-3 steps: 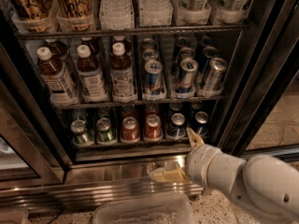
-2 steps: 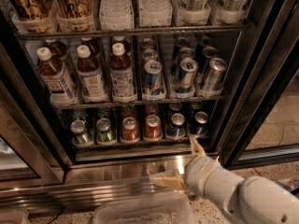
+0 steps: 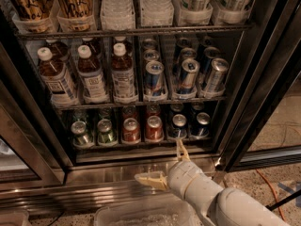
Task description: Pick coke can from bottom shelf of fridge
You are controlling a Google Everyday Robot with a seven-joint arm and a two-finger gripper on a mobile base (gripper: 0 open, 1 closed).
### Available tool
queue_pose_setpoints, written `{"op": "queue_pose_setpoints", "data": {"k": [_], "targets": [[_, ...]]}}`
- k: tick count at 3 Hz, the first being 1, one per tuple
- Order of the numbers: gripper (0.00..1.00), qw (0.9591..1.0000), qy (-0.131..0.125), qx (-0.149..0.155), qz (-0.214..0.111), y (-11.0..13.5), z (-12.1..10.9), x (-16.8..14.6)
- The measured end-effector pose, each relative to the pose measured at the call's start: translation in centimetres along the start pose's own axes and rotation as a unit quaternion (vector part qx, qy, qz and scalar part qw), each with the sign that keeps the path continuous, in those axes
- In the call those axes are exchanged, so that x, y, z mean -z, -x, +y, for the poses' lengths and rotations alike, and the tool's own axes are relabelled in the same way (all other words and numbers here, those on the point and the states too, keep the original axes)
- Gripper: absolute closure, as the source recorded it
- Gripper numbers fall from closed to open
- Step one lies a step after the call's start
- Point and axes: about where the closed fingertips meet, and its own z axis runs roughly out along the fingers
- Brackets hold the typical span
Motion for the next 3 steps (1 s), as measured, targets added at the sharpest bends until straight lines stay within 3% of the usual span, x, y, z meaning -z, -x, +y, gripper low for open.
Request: {"op": "queue_pose_setpoints", "data": {"k": [1,3], "targets": [[0.0,0.9992,-0.001,-0.022,-0.035,-0.2,0.8,-2.0],[0.0,0.993,-0.021,-0.078,-0.087,-2.1,2.1,-4.3]]}}
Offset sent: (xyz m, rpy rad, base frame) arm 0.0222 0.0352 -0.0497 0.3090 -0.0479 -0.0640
